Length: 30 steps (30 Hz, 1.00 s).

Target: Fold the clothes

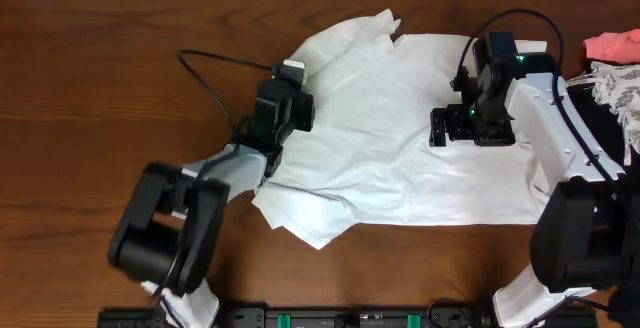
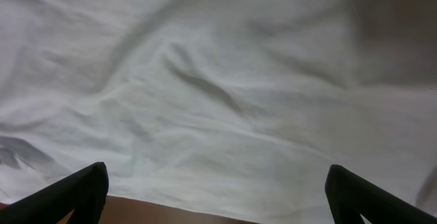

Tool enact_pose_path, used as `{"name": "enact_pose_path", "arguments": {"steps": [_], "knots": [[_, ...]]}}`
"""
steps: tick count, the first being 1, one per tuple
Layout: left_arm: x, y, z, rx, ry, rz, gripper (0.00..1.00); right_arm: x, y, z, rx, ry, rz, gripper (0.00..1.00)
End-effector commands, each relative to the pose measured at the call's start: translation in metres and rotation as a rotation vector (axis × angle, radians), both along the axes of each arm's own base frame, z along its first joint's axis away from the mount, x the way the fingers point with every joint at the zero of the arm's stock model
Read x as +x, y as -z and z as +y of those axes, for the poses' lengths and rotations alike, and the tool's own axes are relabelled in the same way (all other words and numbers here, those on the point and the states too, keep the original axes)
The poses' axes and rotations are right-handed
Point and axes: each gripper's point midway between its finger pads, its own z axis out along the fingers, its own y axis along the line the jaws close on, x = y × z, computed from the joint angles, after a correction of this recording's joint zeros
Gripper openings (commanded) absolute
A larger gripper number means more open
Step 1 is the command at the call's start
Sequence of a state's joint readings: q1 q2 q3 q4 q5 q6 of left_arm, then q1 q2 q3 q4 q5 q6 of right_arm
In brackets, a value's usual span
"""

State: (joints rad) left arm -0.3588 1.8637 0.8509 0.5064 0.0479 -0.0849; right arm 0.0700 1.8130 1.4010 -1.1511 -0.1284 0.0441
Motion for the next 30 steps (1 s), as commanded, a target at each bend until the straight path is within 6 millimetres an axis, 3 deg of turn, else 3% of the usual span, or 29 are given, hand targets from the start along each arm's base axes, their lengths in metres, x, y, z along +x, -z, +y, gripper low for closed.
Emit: {"name": "enact_pose_path", "arguments": {"steps": [1, 4, 11, 14, 17, 24, 30], "knots": [[0.027, 0.001, 0.009, 0.024, 0.009, 0.047, 0.06, -0.002, 0.001, 0.003, 0.003, 0.003, 0.007, 0.99], [0.038, -0.013, 0.007, 0.010, 0.036, 0.140, 0.06, -0.002, 0.001, 0.003, 0.003, 0.003, 0.007, 0.99], [0.064, -0.093, 0.000, 0.106, 0.109, 0.141, 0.06, -0.002, 0.001, 0.003, 0.003, 0.003, 0.007, 0.99], [0.069, -0.105, -0.001, 0.121, 0.123, 0.131, 0.06, -0.002, 0.001, 0.003, 0.003, 0.003, 0.007, 0.99], [0.074, -0.089, -0.003, 0.133, 0.130, 0.154, 0.06, -0.002, 0.001, 0.003, 0.003, 0.003, 0.007, 0.99], [0.073, -0.020, -0.012, 0.133, 0.184, 0.281, 0.05, -0.002, 0.001, 0.003, 0.003, 0.003, 0.007, 0.99], [0.070, 0.007, -0.013, 0.136, 0.192, 0.333, 0.06, -0.002, 0.001, 0.003, 0.003, 0.003, 0.007, 0.99]]}}
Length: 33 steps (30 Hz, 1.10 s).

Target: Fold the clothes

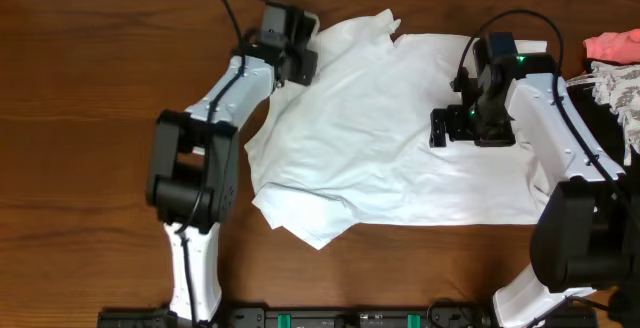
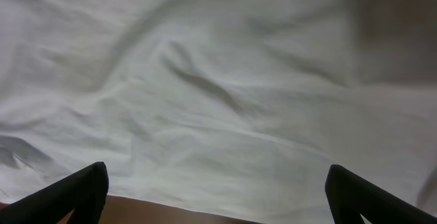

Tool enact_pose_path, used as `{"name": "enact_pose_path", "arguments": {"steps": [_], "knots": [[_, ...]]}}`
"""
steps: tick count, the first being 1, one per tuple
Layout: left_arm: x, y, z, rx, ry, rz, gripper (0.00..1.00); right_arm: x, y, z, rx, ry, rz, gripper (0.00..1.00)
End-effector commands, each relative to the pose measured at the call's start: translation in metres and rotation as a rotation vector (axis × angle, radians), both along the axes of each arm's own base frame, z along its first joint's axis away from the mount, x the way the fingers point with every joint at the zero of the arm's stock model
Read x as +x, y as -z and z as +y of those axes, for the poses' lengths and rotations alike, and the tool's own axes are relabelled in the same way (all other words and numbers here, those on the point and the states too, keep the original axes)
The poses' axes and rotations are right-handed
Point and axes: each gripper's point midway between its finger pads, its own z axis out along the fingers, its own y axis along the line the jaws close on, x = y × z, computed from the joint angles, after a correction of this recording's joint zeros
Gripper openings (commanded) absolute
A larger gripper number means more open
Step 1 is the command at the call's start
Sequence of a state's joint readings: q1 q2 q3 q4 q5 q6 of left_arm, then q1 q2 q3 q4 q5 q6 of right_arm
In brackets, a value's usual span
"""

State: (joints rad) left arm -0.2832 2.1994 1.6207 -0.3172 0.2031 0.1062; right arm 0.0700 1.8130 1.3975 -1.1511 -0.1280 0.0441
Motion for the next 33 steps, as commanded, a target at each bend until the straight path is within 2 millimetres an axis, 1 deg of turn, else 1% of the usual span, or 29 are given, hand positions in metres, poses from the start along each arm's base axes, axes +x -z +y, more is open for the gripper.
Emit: {"name": "enact_pose_path", "arguments": {"steps": [1, 5, 10, 13, 19, 24, 27, 30, 33], "knots": [[0.000, -0.004, -0.003, -0.010, 0.021, -0.007, 0.06, -0.001, 0.000, 0.003, 0.004, 0.003, 0.003, 0.99], [-0.002, 0.009, -0.002, -0.003, 0.020, 0.017, 0.05, -0.001, 0.000, 0.003, 0.004, 0.003, 0.003, 0.99], [-0.005, 0.032, 0.000, 0.012, 0.018, 0.057, 0.06, -0.001, 0.000, 0.003, 0.003, 0.003, 0.003, 0.99], [-0.005, 0.035, 0.002, 0.022, 0.011, 0.059, 0.06, -0.001, 0.000, 0.003, 0.004, 0.003, 0.003, 0.99], [0.002, 0.037, 0.021, 0.114, -0.049, 0.033, 0.06, -0.001, 0.000, 0.003, 0.004, 0.003, 0.003, 0.99], [0.003, 0.039, 0.025, 0.118, -0.054, 0.036, 0.06, -0.001, 0.000, 0.003, 0.004, 0.003, 0.003, 0.99], [0.002, 0.047, 0.028, 0.122, -0.059, 0.049, 0.06, -0.001, 0.000, 0.003, 0.004, 0.003, 0.003, 0.99], [0.000, 0.060, 0.032, 0.129, -0.063, 0.074, 0.06, -0.001, 0.000, 0.003, 0.004, 0.003, 0.003, 0.99], [0.000, 0.064, 0.038, 0.142, -0.077, 0.080, 0.06, -0.001, 0.000, 0.003, 0.004, 0.003, 0.003, 0.99]]}}
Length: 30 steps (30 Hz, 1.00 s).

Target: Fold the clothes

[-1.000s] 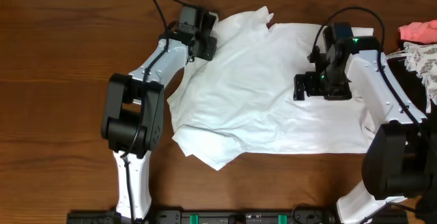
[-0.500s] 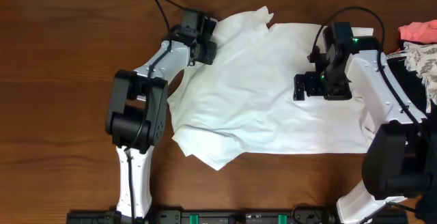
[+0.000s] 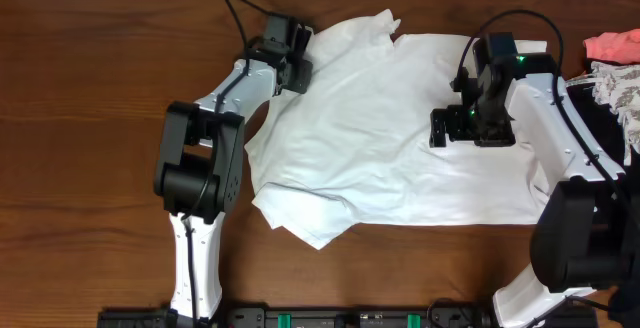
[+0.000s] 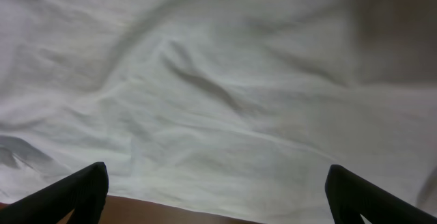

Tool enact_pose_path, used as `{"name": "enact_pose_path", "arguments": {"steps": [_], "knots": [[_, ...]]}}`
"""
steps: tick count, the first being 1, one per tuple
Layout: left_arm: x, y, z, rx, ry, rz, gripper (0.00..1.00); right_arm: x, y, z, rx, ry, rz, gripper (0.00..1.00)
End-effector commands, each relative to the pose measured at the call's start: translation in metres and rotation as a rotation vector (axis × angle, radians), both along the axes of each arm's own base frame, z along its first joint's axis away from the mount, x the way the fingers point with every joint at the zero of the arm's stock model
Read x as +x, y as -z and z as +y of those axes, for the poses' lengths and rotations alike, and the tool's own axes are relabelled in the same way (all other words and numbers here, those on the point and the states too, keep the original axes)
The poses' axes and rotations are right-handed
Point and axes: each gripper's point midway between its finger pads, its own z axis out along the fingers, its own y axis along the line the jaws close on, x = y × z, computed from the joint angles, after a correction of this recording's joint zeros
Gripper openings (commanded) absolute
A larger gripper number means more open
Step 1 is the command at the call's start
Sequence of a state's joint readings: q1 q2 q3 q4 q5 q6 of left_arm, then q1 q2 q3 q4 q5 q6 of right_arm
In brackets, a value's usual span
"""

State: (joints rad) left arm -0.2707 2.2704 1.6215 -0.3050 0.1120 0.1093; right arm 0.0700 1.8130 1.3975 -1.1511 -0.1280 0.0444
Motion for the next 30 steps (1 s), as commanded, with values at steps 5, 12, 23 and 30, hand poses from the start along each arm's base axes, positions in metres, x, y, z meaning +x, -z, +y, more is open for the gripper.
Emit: {"name": "enact_pose_path", "arguments": {"steps": [5, 12, 23, 30], "knots": [[0.002, 0.027, 0.050, 0.181, -0.107, 0.024, 0.06, -0.001, 0.000, 0.003, 0.003, 0.002, 0.003, 0.99], [-0.001, 0.031, 0.090, 0.223, -0.182, 0.062, 0.06, -0.001, 0.000, 0.003, 0.003, 0.002, 0.003, 0.99], [-0.007, 0.035, 0.147, 0.229, -0.284, 0.117, 0.06, -0.001, 0.000, 0.003, 0.004, 0.002, 0.003, 0.99], [0.015, -0.027, 0.149, 0.185, -0.326, -0.032, 0.10, -0.001, 0.000, 0.003, 0.003, 0.002, 0.003, 0.99]]}}
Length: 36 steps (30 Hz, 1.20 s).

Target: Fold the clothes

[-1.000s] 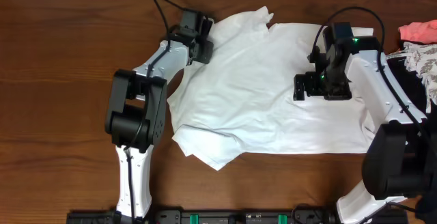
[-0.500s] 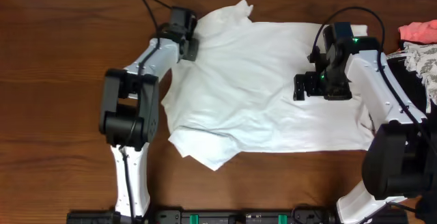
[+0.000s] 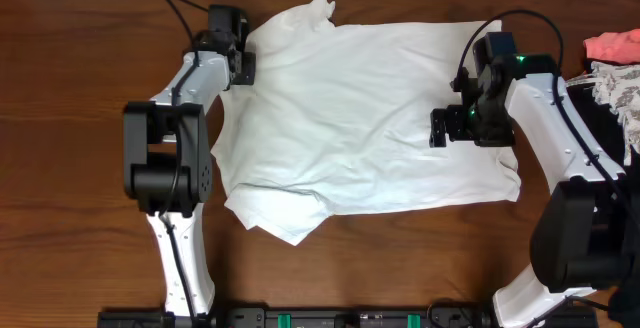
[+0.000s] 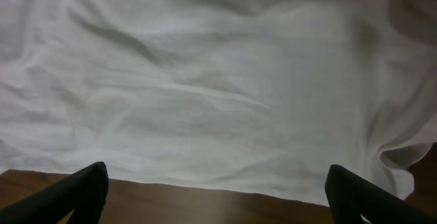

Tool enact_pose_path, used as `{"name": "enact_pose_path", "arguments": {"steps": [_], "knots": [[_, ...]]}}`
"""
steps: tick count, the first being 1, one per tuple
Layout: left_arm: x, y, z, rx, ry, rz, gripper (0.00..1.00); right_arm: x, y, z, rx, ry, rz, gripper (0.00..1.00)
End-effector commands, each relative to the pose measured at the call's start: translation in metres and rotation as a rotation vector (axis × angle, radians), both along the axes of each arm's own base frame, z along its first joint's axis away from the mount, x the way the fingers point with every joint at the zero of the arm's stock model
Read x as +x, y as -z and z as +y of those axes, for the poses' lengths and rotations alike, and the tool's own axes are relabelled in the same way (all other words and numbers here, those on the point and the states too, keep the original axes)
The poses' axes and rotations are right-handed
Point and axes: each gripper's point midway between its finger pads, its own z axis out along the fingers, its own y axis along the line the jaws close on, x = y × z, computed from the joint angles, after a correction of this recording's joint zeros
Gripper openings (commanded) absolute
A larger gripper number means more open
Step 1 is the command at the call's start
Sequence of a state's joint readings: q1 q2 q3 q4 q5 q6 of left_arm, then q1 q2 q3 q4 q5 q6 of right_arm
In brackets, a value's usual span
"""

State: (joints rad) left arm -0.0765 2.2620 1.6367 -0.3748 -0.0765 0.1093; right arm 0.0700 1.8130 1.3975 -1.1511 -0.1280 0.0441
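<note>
A white garment lies spread on the brown table, with a folded-under flap at its lower left. My left gripper is at the garment's upper left corner, and the cloth edge runs into its fingers, shut on it. My right gripper hovers over the garment's right part. In the right wrist view its dark fingertips stand far apart, so my right gripper is open with nothing in it. Below it lie wrinkled white garment and a strip of bare table.
A pink cloth and a patterned light cloth lie piled at the far right edge, beside the right arm. The table's back edge runs just behind the garment's top.
My left gripper has moved left along the back of the table, and the garment has shifted left with it and lies flatter. The right arm stays put; the hem now shows under it.
My left gripper was first on the garment's left middle, then at its upper left edge, where it stayed a moment later. Now it is farther left and the whole garment has been drawn that way and spread. My right gripper stayed open over the right side throughout.
</note>
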Motion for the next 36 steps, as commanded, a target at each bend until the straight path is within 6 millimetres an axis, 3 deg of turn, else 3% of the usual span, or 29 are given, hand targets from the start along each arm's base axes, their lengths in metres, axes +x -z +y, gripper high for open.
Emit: {"name": "enact_pose_path", "arguments": {"steps": [1, 3, 6, 11, 16, 22, 26, 30, 33, 36], "knots": [[0.006, -0.040, 0.012, 0.006, -0.059, -0.085, 0.13, -0.001, 0.000, 0.003, 0.003, 0.003, 0.003, 0.99], [0.007, -0.073, 0.012, -0.039, -0.121, -0.149, 0.21, -0.001, 0.000, 0.003, 0.004, 0.003, 0.003, 0.99], [-0.005, -0.108, 0.012, -0.110, -0.226, -0.180, 0.24, -0.001, 0.000, 0.003, 0.004, 0.003, 0.003, 0.99], [-0.055, -0.132, -0.002, -0.248, -0.348, -0.059, 0.26, -0.001, 0.000, 0.003, 0.004, 0.003, 0.003, 0.99], [-0.110, -0.115, -0.047, -0.365, -0.296, 0.195, 0.30, -0.001, 0.000, 0.003, 0.003, 0.003, 0.003, 0.99], [-0.146, -0.084, -0.074, -0.318, -0.243, 0.322, 0.32, 0.005, 0.001, 0.000, -0.018, 0.003, -0.023, 0.99], [-0.164, -0.068, -0.085, -0.295, -0.217, 0.376, 0.33, 0.012, -0.001, 0.003, 0.009, -0.004, -0.049, 0.99], [-0.178, -0.054, -0.084, -0.277, -0.227, 0.420, 0.33, 0.016, -0.018, 0.002, 0.148, 0.026, -0.059, 0.99], [-0.186, -0.045, -0.076, -0.239, -0.245, 0.438, 0.33, 0.023, -0.032, -0.021, 0.254, 0.132, -0.088, 0.99], [-0.195, -0.038, -0.073, -0.221, -0.251, 0.460, 0.33, 0.019, -0.041, -0.060, 0.344, 0.287, -0.095, 0.99]]}}
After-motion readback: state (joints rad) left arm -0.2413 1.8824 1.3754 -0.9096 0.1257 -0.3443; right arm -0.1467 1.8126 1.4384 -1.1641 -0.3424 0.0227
